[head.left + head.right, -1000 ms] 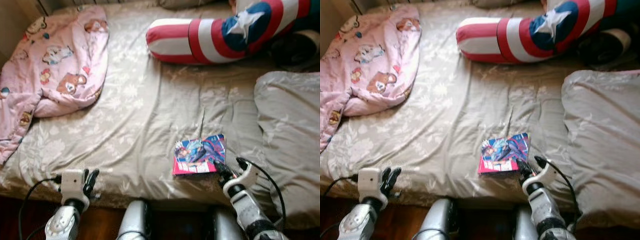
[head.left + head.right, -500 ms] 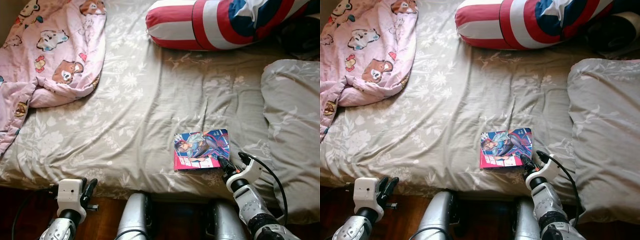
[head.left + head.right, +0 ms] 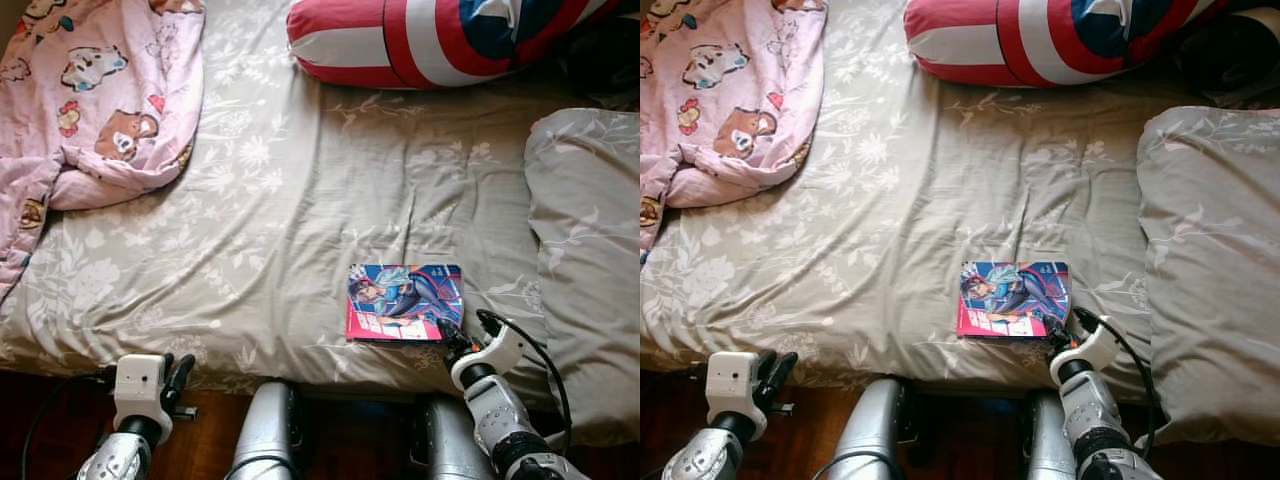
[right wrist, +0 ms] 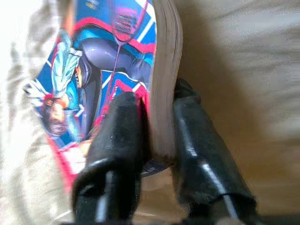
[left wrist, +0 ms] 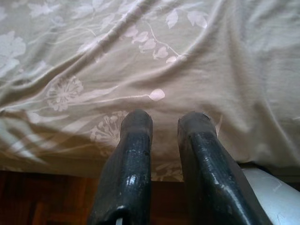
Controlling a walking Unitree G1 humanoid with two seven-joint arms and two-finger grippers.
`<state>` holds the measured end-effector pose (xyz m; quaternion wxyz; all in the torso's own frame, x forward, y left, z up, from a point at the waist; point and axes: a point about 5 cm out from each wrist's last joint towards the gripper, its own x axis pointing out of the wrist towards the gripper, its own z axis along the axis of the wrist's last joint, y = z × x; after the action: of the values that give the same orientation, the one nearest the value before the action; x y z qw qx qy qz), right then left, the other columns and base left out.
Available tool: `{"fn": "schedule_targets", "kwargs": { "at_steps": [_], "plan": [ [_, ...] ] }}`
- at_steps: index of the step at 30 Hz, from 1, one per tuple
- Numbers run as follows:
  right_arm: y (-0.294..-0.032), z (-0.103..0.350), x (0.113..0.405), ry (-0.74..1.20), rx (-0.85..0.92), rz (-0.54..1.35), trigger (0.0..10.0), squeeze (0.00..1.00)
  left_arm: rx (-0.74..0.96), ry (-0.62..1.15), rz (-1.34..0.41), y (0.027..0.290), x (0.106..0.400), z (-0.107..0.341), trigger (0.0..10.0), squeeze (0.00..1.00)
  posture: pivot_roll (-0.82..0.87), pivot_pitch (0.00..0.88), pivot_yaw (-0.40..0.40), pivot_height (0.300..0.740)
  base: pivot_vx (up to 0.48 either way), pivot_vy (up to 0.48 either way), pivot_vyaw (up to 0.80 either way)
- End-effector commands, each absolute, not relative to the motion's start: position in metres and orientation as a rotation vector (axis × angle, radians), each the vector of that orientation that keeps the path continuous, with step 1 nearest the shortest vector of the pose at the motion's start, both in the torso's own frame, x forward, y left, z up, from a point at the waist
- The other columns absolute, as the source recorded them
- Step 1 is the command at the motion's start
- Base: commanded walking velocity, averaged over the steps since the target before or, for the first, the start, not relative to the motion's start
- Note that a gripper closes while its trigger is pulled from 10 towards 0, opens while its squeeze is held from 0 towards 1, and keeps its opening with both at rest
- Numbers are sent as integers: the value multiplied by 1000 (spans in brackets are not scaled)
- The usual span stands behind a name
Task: Clean up the room
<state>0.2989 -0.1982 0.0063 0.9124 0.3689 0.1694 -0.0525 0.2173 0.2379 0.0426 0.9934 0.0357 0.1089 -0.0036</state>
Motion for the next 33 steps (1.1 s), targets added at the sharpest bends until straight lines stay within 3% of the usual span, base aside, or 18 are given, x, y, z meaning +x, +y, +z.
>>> {"fn": "schedule_targets", "kwargs": {
  "at_steps": [1,9,11,14,15,16,27,33],
  "plan": [
    [-202,-14,280,445,756,-188,10000,765,69,269,14,242,207,34,10000,0,161,428,129,644,0,0,0],
    [-204,-12,282,438,748,-202,10000,761,64,269,14,239,209,35,10000,0,159,423,127,644,0,0,0],
    [-205,-12,282,437,743,-214,10000,404,63,269,14,239,210,35,10000,0,158,420,127,644,0,0,0],
    [-208,-11,282,430,739,-232,10000,365,62,268,16,239,210,34,10000,0,159,417,127,644,0,0,0],
    [-209,-10,283,429,731,-237,10000,310,62,269,16,239,210,34,10000,0,158,417,127,644,0,0,0],
    [-212,-9,283,430,708,-251,10000,0,62,269,16,239,210,34,10000,0,159,417,128,644,0,0,0],
    [-212,1,293,387,657,-213,10000,0,61,277,14,237,210,32,10000,0,151,411,125,644,0,0,0],
    [-206,11,296,259,560,-148,10000,0,55,273,12,236,217,30,10000,0,131,387,119,644,0,0,0]
  ]
}}
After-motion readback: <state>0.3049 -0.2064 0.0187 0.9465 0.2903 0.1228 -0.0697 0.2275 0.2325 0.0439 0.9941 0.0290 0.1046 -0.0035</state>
